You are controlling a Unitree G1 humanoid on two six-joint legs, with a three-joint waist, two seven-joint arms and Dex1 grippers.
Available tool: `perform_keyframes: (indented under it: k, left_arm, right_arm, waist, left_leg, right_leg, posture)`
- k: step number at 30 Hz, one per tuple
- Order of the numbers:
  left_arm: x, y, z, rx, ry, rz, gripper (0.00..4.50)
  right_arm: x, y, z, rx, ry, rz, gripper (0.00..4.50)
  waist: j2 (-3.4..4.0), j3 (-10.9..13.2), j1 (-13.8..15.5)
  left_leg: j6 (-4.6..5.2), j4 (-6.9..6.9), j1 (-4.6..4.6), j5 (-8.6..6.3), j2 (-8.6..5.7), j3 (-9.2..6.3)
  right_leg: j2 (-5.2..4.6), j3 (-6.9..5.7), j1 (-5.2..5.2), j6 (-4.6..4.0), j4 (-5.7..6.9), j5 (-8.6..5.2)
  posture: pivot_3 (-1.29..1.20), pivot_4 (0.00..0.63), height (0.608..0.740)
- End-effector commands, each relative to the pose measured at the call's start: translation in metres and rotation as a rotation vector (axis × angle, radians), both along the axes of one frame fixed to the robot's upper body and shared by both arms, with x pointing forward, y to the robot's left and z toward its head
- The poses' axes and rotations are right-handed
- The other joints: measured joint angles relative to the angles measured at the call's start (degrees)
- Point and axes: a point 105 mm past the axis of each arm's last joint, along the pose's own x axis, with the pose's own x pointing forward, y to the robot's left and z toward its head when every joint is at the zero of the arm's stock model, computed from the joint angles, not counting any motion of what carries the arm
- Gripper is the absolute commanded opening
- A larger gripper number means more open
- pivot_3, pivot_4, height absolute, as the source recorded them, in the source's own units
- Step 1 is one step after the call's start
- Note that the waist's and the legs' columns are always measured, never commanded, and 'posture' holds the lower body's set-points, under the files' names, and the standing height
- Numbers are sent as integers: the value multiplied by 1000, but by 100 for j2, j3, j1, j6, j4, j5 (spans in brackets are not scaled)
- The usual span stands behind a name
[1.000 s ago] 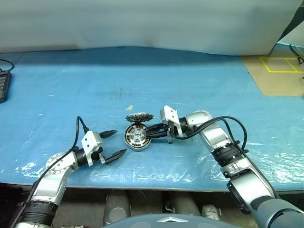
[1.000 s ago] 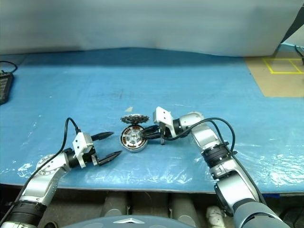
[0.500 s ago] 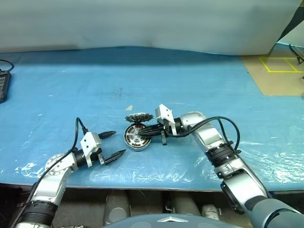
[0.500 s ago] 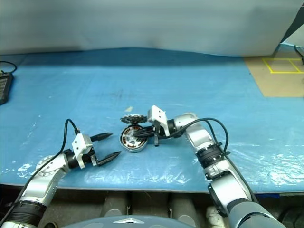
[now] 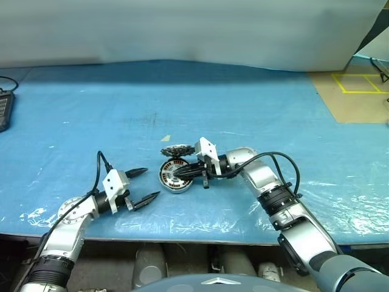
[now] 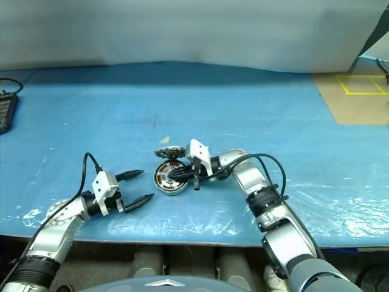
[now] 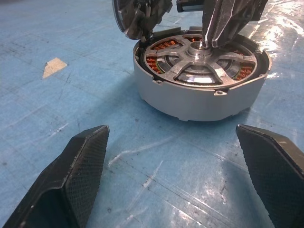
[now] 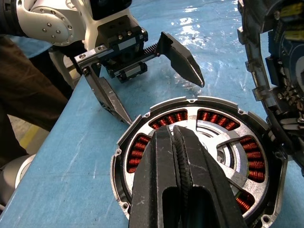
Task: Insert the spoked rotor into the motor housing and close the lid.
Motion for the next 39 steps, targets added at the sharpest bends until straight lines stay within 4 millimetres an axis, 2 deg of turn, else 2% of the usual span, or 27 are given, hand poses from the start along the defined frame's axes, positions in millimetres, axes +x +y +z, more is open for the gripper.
perform_keyframes:
  k: [1, 4, 6, 8, 15, 19, 22, 24, 26, 28, 31, 34, 39]
  left_arm:
    - [1, -1, 4, -5, -25, -8, 4500]
    - [2, -1, 5, -6, -28, -9, 4500]
    - [2, -1, 5, -7, -28, -9, 4500]
    - [1, -2, 5, -7, -28, -8, 4500]
    - [0, -1, 5, -12, -26, -3, 4500]
    - [1, 0, 6, -8, -28, 0, 4500]
    - [2, 0, 9, -8, -32, -1, 4500]
    - [4, 0, 11, -6, -35, 1, 4500]
    - [5, 1, 13, -4, -38, 3, 4500]
    - [5, 1, 14, -3, -41, 6, 4500]
    - [3, 3, 16, 0, -41, 19, 4500]
    - [1, 5, 17, 2, -41, 28, 4500]
    - [-1, 6, 18, 6, -39, 38, 4500]
  right_arm:
    - [1, -5, 11, 54, 6, -22, 46]
    - [0, -8, 31, 127, 14, -18, 46]
    - [-3, -13, 52, 236, 78, -13, 46]
    - [-5, -17, 61, 277, 109, -16, 46]
    - [6, -52, 41, 138, 74, -135, 46]
    - [26, -66, 41, 123, 35, -242, 46]
    - [45, -63, 45, 134, -25, -316, 46]
    - [63, -57, 49, 148, -71, -387, 46]
    - [72, -46, 56, 171, -93, -403, 46]
    - [69, -33, 62, 198, -85, -342, 46]
    - [53, -14, 71, 244, -46, -212, 46]
    - [34, -5, 75, 270, 6, -95, 46]
    - [6, -4, 58, 218, 84, 22, 46]
  waist:
    - [0, 0, 0]
    - [0, 0, 4]
    - [0, 0, 5]
    - [0, 0, 8]
    - [0, 0, 13]
    - [0, 0, -2]
    - [0, 0, -18]
    - [0, 0, -29]
    - [0, 0, -45]
    - [0, 0, -44]
    - [0, 0, -3]
    - [0, 0, 7]
    - [0, 0, 9]
  left_leg:
    - [0, 0, 0, 0, 0, 0]
    - [-1, 0, -6, 0, -1, 0]
    - [0, 0, -8, 0, -1, 0]
    - [1, -1, -9, -1, 1, 0]
    - [-3, 0, -8, 2, -2, 0]
    - [-3, 1, -6, 2, -6, 1]
    - [-4, 2, -6, 2, -9, 3]
    - [-4, 1, -5, 2, -10, 5]
    - [-5, 1, -6, 3, -10, 7]
    - [-5, 1, -18, 4, -16, 8]
    - [-4, 0, -27, 4, -15, 9]
    - [2, -3, -32, 1, -12, 8]
    - [2, -2, -29, 1, 4, 8]
  right_leg:
    - [0, 0, 0, 0, 0, 0]
    - [0, 0, -3, 0, -2, 0]
    - [0, 0, -6, 0, -2, 0]
    - [1, 0, -7, 0, -1, 0]
    - [0, 0, -6, 0, -3, 0]
    - [0, 0, -6, 0, -1, 0]
    - [1, 2, -9, 0, 3, 0]
    - [2, 3, -11, -1, 3, 0]
    - [3, 3, -13, -1, 4, 0]
    - [2, 4, -23, -1, 3, 0]
    - [1, 0, -25, -1, 1, 0]
    - [2, -4, -29, -1, 1, 1]
    - [1, -5, -28, -1, 2, 0]
  posture:
    - [0, 150, 740]
    - [0, 150, 740]
    - [0, 150, 740]
    - [0, 150, 740]
    - [0, 150, 740]
    - [0, 150, 740]
    - [0, 150, 740]
    - [0, 150, 740]
    - [0, 150, 740]
    - [0, 150, 740]
    - [0, 150, 740]
    - [0, 150, 740]
    - [0, 150, 740]
